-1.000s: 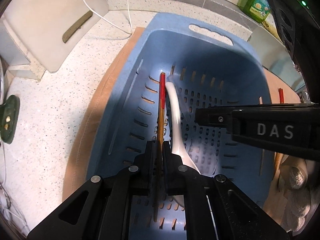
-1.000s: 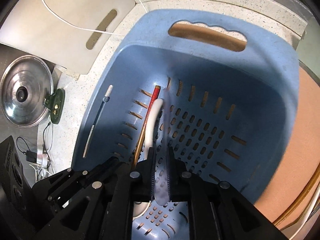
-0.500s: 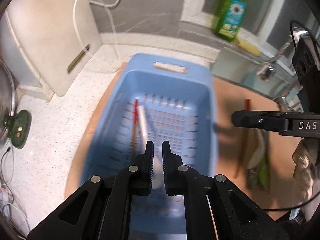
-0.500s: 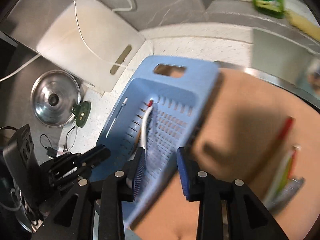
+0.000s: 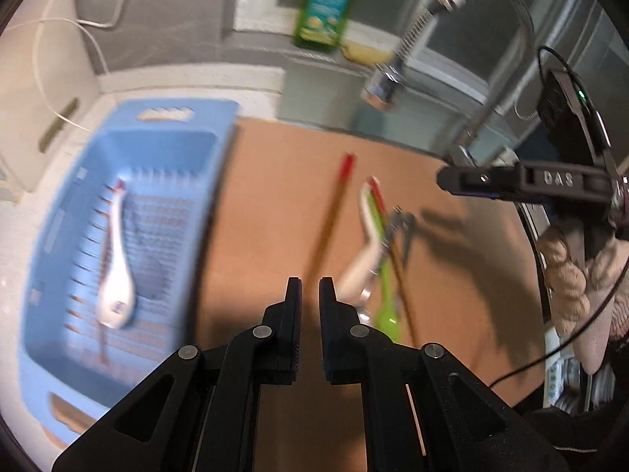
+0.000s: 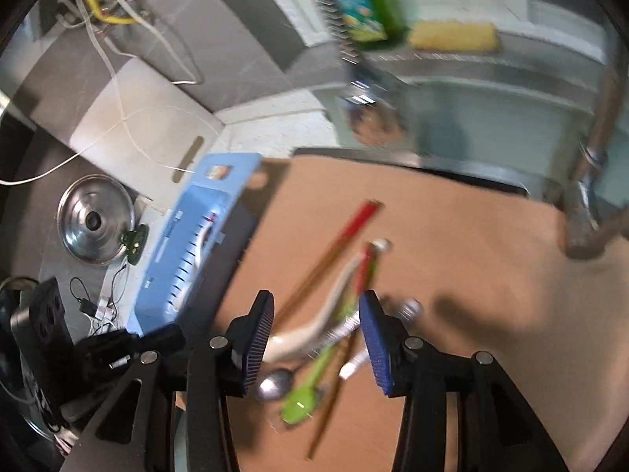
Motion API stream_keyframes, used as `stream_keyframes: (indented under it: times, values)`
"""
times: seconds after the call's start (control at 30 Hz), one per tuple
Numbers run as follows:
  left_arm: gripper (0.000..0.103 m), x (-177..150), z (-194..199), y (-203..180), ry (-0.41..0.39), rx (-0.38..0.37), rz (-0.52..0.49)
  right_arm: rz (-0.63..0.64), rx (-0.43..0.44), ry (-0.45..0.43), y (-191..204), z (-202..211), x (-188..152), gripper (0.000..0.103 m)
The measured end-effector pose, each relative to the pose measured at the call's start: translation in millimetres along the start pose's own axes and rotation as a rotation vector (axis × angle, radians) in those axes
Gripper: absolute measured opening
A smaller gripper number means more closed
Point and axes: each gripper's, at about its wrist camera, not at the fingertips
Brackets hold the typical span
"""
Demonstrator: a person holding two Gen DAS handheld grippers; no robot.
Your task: Organize utensils
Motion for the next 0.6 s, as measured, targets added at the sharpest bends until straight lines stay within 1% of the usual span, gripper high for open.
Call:
stream_keyframes:
  times: [0.17,0.27,0.33,0.4,0.5,0.57,0.6]
  values:
    - [0.008,-17.8,-16.8,-26.5,0.055,-0.038,-0.014,-0.046,0.013,0.077,-20.4,-14.1,-14.5,0.041]
    - [0.008,-19.5,-20.9,-35.8,0.061,-0.022,-0.029,-0.079,0.033,0.101,-27.5,-22.2,-19.8,0.041]
    - [0.008,-16.6,-21.6,-37.1,0.058,-0.011,-0.032,-0.096,0.052,0.100,-27.3,-25.0,-18.7,0.040]
    - [0.008,-11.7,-20.7,-35.1,0.046,0.012,-0.025,-0.106,0.078,0.085,-23.5,-25.6,-14.1,0.036]
    - [0.008,0.2,-20.6,-30.9,0.027,0.041,-0.039,-0.106,0.119,0.061,-10.9,-26.9,-5.3,0.035]
    - [0.008,10.4,-24.6,-28.6,0.028,0.064,-0.061,-0.101,0.131,0.056,-0.2,-33.9,1.9,0.028]
    - [0.008,15.0,-28.1,-27.5,0.032,0.075,-0.071,-0.106,0.137,0.060,5.0,-40.4,5.5,0.026]
Point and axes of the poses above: each gripper's, at about its wrist camera, not at the fingertips, and z roughly against the way its jaws point, y to its left, x to its top, and after that the axes turned 2 degrees about z, right-handed
